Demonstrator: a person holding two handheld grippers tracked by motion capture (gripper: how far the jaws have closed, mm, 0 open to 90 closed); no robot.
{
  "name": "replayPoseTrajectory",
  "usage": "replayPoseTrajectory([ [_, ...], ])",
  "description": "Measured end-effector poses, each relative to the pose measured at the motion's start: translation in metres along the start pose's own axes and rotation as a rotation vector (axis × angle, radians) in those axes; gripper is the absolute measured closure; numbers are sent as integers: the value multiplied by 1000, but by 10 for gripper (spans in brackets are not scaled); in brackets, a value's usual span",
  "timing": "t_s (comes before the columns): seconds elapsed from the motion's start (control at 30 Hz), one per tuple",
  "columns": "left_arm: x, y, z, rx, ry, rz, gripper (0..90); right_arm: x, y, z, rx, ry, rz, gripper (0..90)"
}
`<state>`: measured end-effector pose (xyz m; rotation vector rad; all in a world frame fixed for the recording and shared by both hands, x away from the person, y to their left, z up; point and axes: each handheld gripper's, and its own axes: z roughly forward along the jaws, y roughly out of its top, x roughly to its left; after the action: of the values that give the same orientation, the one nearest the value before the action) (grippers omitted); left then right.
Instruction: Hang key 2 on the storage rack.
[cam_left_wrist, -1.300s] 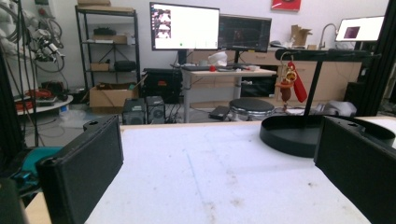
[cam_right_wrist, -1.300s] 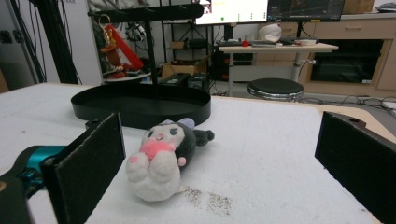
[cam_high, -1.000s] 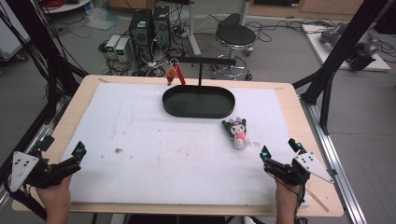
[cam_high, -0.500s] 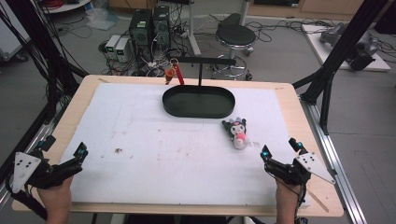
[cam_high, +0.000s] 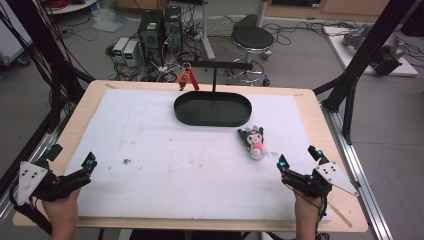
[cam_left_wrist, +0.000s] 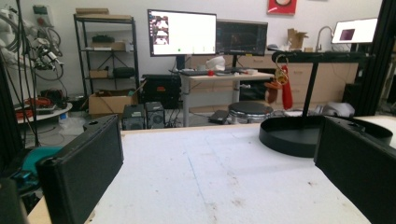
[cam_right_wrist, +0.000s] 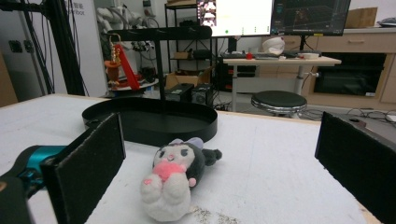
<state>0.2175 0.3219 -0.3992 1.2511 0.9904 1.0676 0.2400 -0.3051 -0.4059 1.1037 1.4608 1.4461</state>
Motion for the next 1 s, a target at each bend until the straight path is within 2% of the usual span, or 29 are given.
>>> replayPoseTrajectory([
  [0.13,-1,0,1,-2,-5,-5,17,3,0,7,25,11,-7,8],
  [0.27,1,0,2,5,1,-14,17,8,3,13,27,20,-8,8],
  [0.5,0,0,2,7,-6,-19,17,18,18,34,51,50,-42,8],
  [0.67,-1,0,3,12,-9,-21,17,24,24,48,75,48,-49,8],
  [0.8,-1,0,3,11,-12,-21,17,27,24,57,87,49,-42,8],
  [1.0,-1,0,4,15,-12,-21,17,32,20,70,135,54,-48,8],
])
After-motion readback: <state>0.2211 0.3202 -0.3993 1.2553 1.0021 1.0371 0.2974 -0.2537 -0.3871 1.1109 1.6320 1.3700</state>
